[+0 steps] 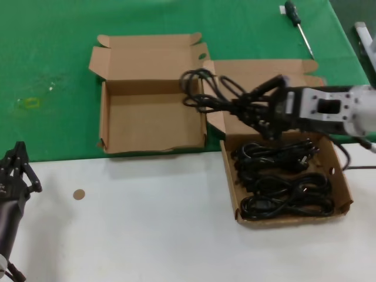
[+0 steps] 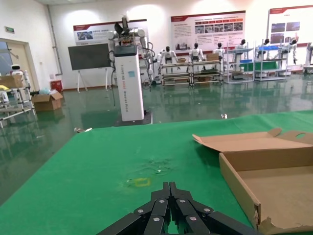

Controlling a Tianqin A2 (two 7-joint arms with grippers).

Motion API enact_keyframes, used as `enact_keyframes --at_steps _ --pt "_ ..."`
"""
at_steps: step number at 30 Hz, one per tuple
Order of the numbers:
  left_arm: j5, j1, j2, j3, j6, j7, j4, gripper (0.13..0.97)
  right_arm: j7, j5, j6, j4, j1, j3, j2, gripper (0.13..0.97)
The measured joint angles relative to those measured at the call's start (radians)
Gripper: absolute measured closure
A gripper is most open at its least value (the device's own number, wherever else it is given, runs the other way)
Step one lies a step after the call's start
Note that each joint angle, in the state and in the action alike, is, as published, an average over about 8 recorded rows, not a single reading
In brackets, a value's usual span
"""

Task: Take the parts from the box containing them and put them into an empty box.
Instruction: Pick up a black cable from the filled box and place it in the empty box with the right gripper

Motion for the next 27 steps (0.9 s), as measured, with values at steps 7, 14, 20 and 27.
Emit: enact_keyframes --at_steps 7,14,20,27 --pt "0.0 0.0 0.0 0.0 0.0 0.0 0.0 0.945 0.03 -0.055 0.003 -0.002 0.048 -0.052 -0.098 0.879" --pt "0.0 0.0 0.0 0.0 0.0 0.0 0.0 0.945 0.029 -0.113 0.026 -0.072 0.103 -0.103 -0.212 0.88" --pt "0.0 0.0 0.0 0.0 0.0 0.0 0.0 0.945 -0.003 -0.151 0.054 -0.183 0.157 -0.139 -0.309 0.88" --pt "0.0 0.0 0.0 0.0 0.0 0.0 0.0 0.945 -0.084 -0.165 0.099 -0.339 0.215 -0.168 -0.408 0.88"
